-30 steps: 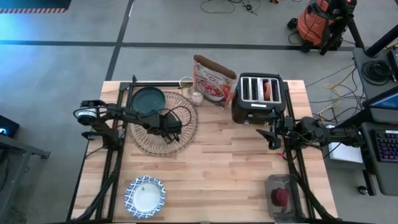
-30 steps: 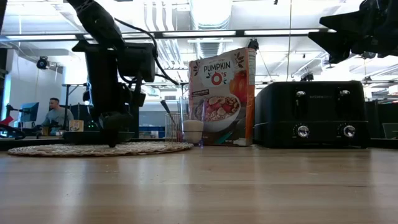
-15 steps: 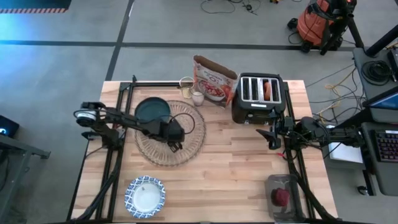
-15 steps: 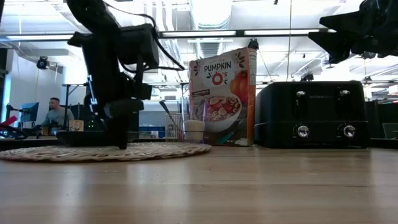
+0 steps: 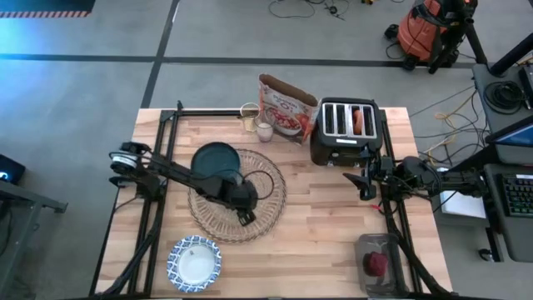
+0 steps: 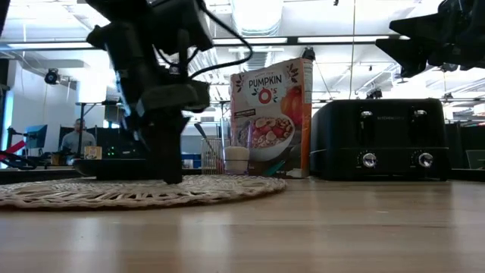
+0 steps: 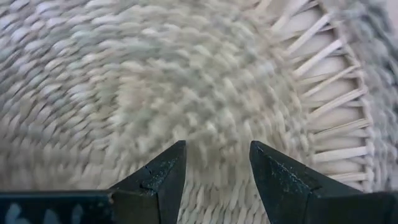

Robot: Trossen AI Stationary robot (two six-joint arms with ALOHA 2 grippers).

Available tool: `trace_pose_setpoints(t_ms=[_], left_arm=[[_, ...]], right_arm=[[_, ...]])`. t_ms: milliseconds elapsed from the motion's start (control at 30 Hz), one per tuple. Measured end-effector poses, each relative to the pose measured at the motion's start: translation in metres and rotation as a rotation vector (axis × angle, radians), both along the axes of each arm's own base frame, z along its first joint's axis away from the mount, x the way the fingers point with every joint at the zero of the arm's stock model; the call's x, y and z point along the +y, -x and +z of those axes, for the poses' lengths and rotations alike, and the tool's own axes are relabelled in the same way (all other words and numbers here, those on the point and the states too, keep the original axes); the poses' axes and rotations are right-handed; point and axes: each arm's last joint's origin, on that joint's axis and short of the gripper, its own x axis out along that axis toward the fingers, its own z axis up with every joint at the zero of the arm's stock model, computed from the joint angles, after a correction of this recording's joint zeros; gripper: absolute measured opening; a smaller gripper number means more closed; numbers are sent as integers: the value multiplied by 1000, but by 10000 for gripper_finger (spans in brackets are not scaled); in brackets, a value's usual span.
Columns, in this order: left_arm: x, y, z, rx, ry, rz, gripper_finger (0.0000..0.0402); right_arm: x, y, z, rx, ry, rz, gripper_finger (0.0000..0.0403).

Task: Arrange a breakfast setting
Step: Move the brown placemat to the center of the table

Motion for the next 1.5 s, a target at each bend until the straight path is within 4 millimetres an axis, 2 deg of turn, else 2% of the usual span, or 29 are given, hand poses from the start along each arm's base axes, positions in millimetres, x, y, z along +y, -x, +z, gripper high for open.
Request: trace_pose_setpoints(t_ms=[133, 267, 500, 600, 800, 1033, 1500], left_arm=[[-5, -10, 2, 73, -27, -36, 163], [-9, -12, 18, 190, -62, -62, 163], [-19, 1, 41, 363, -117, -100, 162], [-22, 12, 38, 451, -133, -92, 162], [-21, 31, 16, 551, -109, -52, 162], [-19, 31, -2, 461, -88, -53, 162], [-24, 3, -4, 168, -27, -70, 162]], right_arm=[[0, 0, 0, 0, -1, 0, 260], [0, 0, 0, 0, 0, 0, 260], [0, 0, 0, 0, -1, 0, 260], [0, 0, 0, 0, -1, 0, 260], [0, 0, 0, 0, -1, 0, 260], [0, 0, 0, 0, -2, 0, 260], [0, 0, 0, 0, -2, 0, 260]])
